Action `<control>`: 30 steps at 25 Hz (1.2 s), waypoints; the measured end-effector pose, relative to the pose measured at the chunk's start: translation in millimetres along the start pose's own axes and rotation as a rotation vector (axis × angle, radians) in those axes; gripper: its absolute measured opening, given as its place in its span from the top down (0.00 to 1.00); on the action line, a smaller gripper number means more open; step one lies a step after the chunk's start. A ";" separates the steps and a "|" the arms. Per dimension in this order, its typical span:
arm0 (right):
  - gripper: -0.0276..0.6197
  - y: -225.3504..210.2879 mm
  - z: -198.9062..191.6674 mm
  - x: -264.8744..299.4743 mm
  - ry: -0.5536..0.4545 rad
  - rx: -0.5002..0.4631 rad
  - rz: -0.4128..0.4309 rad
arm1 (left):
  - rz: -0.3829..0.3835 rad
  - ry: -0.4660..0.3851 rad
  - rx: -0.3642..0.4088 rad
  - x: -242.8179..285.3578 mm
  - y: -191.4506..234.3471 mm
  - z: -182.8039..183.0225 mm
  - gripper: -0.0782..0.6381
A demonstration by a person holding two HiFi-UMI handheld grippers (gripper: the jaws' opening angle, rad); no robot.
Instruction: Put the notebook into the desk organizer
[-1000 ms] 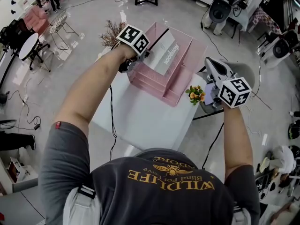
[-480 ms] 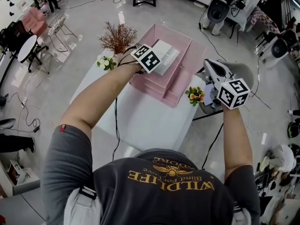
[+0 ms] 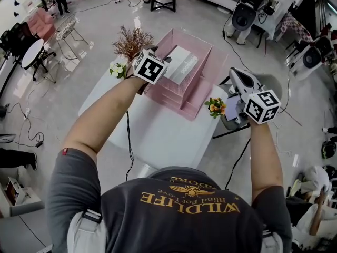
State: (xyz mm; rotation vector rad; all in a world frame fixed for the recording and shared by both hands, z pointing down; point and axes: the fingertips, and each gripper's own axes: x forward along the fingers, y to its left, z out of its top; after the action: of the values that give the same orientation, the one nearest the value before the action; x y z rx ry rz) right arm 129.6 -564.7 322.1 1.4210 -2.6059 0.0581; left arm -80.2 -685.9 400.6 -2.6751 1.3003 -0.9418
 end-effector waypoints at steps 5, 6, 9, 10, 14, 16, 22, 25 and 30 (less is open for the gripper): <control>0.96 2.9 9.6 -23.4 -0.038 -0.009 0.039 | -0.057 -0.172 -0.143 -59.8 -35.1 18.1 0.60; 0.96 4.2 11.1 -28.3 -0.047 -0.011 0.053 | -0.063 -0.204 -0.171 -70.1 -45.2 18.6 0.63; 0.96 7.3 13.7 -43.9 -0.071 -0.020 0.101 | -0.055 -0.268 -0.230 -96.5 -78.5 14.3 0.66; 0.96 8.0 14.0 -49.1 -0.077 -0.023 0.119 | -0.047 -0.287 -0.257 -105.3 -89.0 12.7 0.68; 0.96 8.9 9.5 -72.7 -0.081 -0.027 0.191 | -0.019 -0.369 -0.405 -142.8 -134.6 7.9 0.79; 0.96 8.4 5.0 -87.7 -0.078 -0.025 0.223 | 0.010 -0.406 -0.430 -161.2 -159.3 8.2 0.84; 0.96 12.1 -15.6 -133.9 -0.074 -0.011 0.313 | 0.065 -0.492 -0.472 -206.1 -230.3 13.9 0.89; 0.96 18.2 -29.2 -146.7 -0.066 0.011 0.344 | 0.079 -0.497 -0.479 -219.9 -254.3 15.4 0.89; 0.96 48.8 -44.7 -156.9 -0.058 0.057 0.336 | 0.086 -0.510 -0.438 -250.9 -256.2 -0.3 0.89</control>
State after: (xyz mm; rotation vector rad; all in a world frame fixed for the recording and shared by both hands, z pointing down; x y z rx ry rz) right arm 177.9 -402.6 341.9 0.9995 -2.8847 0.1365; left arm -16.9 -337.8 342.5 -2.8331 1.6018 0.0650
